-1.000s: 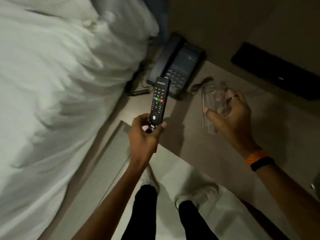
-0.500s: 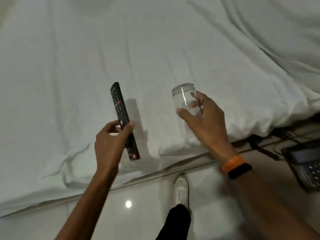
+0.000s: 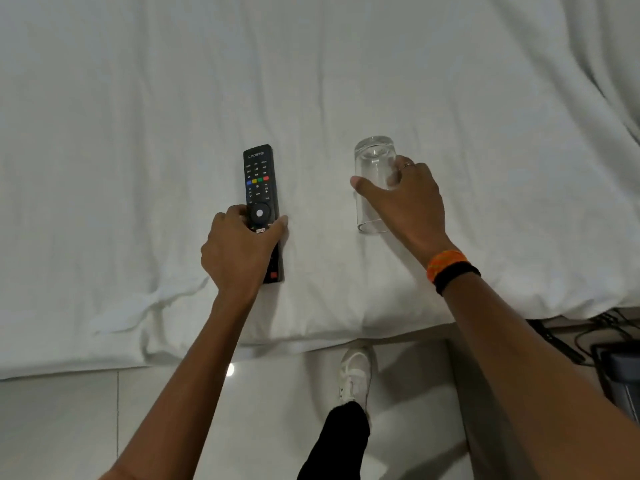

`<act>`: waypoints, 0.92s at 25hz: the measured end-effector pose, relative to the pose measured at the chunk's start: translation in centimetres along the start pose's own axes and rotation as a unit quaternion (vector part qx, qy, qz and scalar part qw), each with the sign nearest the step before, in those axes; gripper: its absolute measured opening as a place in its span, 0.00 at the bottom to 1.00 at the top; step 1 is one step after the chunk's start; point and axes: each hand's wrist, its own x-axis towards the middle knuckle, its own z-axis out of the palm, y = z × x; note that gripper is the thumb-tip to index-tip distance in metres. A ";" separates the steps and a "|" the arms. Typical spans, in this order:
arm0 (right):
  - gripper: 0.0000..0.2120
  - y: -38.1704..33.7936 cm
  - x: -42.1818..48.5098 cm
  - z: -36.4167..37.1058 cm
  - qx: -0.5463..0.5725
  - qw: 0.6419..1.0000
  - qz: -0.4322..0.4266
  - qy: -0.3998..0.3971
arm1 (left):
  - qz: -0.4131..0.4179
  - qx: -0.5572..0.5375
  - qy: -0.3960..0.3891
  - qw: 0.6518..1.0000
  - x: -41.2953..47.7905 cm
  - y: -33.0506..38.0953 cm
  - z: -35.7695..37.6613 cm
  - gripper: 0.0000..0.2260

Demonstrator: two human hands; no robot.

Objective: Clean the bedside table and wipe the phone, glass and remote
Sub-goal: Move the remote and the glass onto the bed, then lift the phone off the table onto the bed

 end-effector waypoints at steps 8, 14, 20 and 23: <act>0.33 4.6 -5.2 -1.8 0.040 0.991 -0.064 0.109 | 0.150 0.012 0.067 0.986 -5.1 1.2 0.1 0.34; 0.26 17.2 -14.9 -5.9 -0.125 0.960 -0.047 0.244 | 0.460 -0.122 -0.049 0.878 -18.2 6.9 6.4 0.24; 0.26 32.3 -23.6 -10.3 -0.071 0.927 0.156 0.334 | 0.568 -0.075 -0.314 0.757 -29.8 13.7 16.3 0.24; 0.27 39.0 -25.9 -12.1 0.001 0.882 0.262 0.392 | 0.575 0.017 -0.400 0.714 -33.1 17.0 22.0 0.28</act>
